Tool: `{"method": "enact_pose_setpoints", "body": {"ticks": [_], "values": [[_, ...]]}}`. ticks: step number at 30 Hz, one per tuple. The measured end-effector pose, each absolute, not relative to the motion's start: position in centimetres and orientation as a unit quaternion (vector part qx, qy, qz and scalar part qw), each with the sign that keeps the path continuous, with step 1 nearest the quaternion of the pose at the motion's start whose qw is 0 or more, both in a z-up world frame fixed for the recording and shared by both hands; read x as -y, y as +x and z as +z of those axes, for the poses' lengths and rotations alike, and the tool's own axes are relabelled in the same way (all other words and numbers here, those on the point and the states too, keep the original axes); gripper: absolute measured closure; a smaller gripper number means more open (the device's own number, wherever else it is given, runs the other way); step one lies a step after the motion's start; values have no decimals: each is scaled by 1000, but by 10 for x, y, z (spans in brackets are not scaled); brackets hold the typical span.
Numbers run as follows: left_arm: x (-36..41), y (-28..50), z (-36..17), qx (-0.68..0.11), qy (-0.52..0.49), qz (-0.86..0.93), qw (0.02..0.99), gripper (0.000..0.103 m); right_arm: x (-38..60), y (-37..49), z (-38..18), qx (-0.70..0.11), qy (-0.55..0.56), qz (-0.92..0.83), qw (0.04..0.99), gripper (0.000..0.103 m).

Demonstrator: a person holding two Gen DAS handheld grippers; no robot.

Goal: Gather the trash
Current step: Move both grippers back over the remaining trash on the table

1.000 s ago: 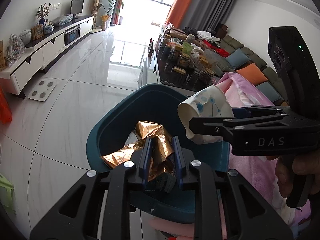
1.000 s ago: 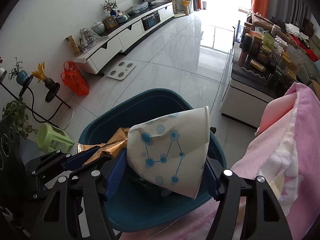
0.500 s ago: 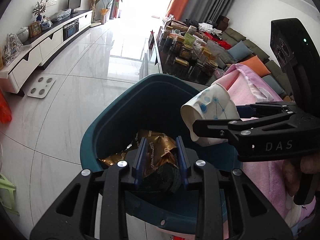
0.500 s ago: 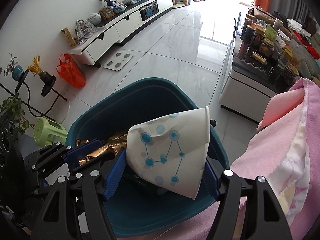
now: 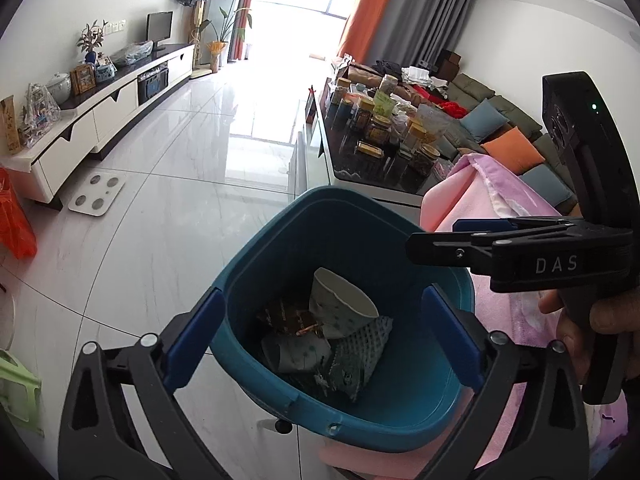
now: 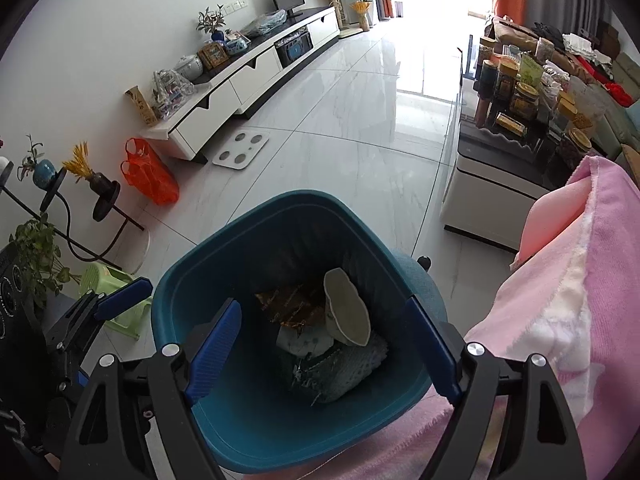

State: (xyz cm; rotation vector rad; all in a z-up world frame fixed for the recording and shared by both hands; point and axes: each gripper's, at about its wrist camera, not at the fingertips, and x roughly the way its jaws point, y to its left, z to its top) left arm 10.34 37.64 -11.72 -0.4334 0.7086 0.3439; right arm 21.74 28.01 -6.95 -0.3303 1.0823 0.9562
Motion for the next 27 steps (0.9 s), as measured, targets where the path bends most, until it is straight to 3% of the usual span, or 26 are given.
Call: {"method": "enact_pose_setpoints", "body": {"ticks": [8, 27], "values": [[-368, 83, -74, -304, -181, 202, 913, 6, -251, 208, -35, -427, -139, 438, 779, 7], [-281, 67, 25, -209, -126, 171, 955, 6, -131, 163, 15, -315, -86, 397, 858, 7]]}}
